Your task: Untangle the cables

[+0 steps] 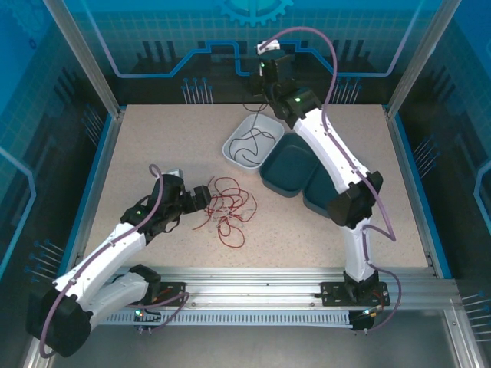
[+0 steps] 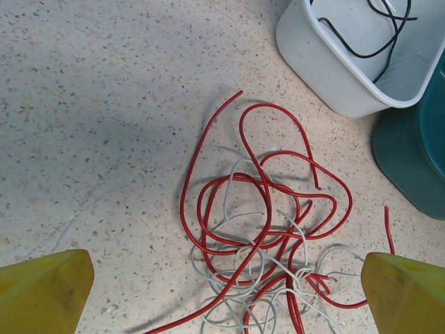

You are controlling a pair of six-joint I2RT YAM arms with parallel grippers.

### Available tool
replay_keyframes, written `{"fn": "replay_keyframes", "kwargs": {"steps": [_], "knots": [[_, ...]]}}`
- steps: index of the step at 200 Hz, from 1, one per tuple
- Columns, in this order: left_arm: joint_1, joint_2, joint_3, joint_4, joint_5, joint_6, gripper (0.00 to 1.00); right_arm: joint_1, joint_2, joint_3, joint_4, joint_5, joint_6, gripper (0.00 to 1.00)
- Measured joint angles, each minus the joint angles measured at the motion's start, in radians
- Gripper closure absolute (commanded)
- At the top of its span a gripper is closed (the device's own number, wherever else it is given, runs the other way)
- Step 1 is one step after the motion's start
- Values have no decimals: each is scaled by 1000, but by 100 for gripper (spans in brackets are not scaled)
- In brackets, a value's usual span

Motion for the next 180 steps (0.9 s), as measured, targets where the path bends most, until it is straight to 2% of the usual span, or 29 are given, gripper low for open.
{"fn": "replay_keyframes", "kwargs": {"steps": [111,180], "knots": [[9,0,0,0,0,2,1,-44,37,-83,-11,-16,50,100],[10,1,0,1,1,8,1,-44,37,-248,-43,-72,143,100]]}}
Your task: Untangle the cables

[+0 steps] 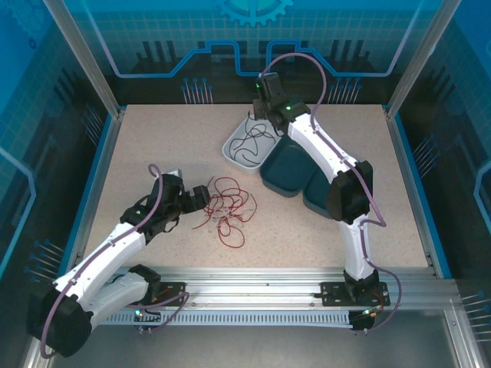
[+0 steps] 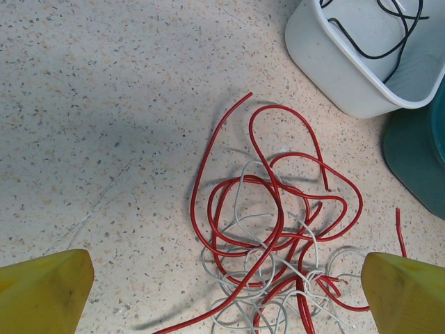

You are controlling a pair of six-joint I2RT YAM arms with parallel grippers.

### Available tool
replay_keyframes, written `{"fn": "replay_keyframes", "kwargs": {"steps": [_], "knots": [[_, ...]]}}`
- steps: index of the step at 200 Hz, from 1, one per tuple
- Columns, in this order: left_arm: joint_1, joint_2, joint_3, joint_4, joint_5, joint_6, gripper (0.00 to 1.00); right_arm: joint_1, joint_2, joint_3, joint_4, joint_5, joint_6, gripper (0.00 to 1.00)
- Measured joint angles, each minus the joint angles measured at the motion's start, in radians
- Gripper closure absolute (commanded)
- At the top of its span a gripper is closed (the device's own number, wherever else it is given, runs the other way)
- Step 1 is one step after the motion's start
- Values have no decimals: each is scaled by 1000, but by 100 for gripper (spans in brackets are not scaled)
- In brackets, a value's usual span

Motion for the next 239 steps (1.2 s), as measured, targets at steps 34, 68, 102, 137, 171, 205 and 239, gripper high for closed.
{"fn": "replay_keyframes", "kwargs": {"steps": [34,68,102,137,171,205,239], "knots": [[0,18,0,3,0,1,1,0,2,-32,-24,-48,52,100],[0,30,0,4,1,1,1,0,16,-34,-66,-81,97,100],[0,33,0,4,2,1,1,0,50,-34,-123,-101,139,100],[1,38,0,5,10,1,1,0,87,-34,-159,-122,162,100],[2,49,0,11,19,1,1,0,154,-8,-186,-140,163,100],[3,55,0,11,21,1,1,0,233,28,-222,-150,172,100],[3,55,0,11,23,1,1,-3,261,37,-238,-168,180,98]]}}
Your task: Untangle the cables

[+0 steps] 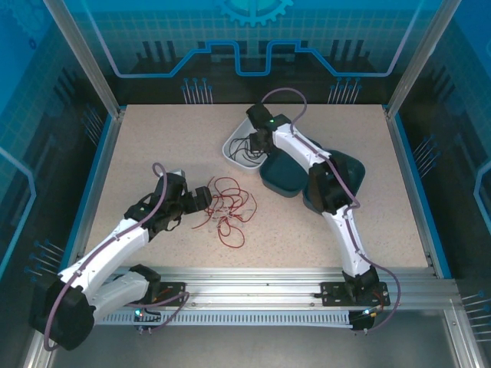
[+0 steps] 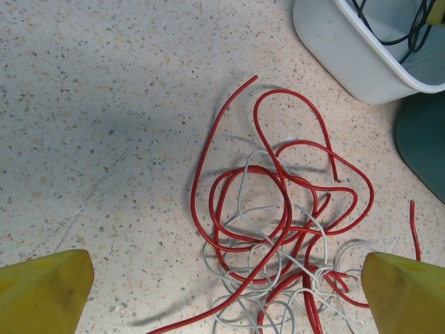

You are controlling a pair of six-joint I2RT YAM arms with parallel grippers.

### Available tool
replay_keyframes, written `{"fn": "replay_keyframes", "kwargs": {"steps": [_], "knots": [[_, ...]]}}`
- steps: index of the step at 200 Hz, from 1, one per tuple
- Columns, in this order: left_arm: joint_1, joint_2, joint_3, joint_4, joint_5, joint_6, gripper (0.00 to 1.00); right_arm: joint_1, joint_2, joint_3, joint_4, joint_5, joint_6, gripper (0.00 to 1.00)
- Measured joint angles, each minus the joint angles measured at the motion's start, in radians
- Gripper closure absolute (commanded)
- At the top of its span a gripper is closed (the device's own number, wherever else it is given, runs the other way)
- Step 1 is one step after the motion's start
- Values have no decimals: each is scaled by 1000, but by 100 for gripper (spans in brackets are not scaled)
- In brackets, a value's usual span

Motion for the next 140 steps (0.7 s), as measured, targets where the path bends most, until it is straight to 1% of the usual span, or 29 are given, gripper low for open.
{"fn": "replay_keyframes", "kwargs": {"steps": [21,58,72,103,140], "knots": [[1,0,0,0,0,0,1,-4,7,20,-6,-5,0,94],[3,1,0,-1,0,0,1,-11,8,83,-18,-6,-13,81],[3,1,0,-1,0,0,1,-15,8,102,-17,-6,-21,77],[3,1,0,-1,0,0,1,-21,7,104,-23,-4,-30,76],[3,11,0,-1,0,0,1,-21,-24,82,-22,-9,-39,77]]}}
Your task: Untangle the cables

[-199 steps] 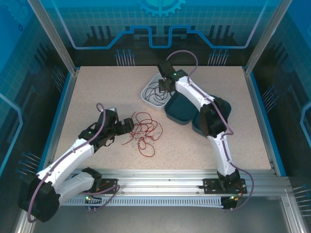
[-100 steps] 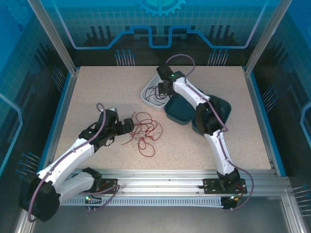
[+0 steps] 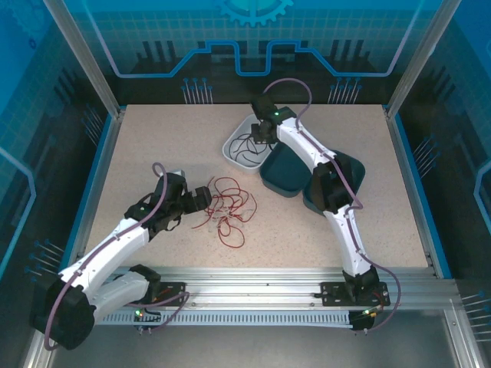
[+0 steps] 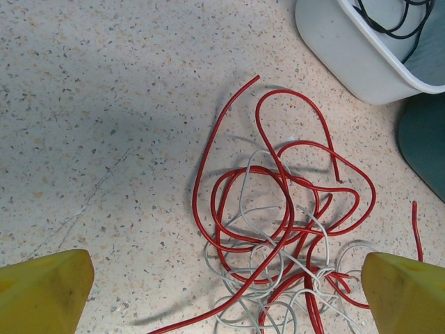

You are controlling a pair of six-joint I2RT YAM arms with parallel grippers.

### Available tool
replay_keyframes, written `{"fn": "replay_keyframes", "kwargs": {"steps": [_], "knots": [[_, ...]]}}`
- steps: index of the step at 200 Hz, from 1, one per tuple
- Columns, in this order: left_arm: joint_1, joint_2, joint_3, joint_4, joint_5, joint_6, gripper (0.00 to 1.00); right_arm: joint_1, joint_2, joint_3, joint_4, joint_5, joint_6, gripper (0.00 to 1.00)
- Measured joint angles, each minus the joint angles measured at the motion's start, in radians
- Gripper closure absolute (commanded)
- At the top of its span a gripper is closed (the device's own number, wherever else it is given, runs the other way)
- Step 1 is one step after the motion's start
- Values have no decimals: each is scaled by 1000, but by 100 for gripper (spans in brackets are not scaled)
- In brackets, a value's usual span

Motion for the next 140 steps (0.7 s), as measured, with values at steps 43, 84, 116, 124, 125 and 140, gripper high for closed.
{"fn": "replay_keyframes", "kwargs": {"steps": [43,84,116,124,125,140], "knots": [[1,15,0,1,4,-3,1,16,-150,-143,17,-14,-16,77],[13,23,0,19,24,-10,1,94,-347,-354,60,0,-18,71],[24,51,0,35,54,-17,1,186,-509,-572,85,46,9,67],[26,61,0,43,61,-21,1,208,-544,-624,87,61,23,66],[26,62,0,44,62,-22,1,210,-547,-629,88,62,26,66],[29,81,0,57,77,-31,2,249,-608,-726,98,82,59,64]]}}
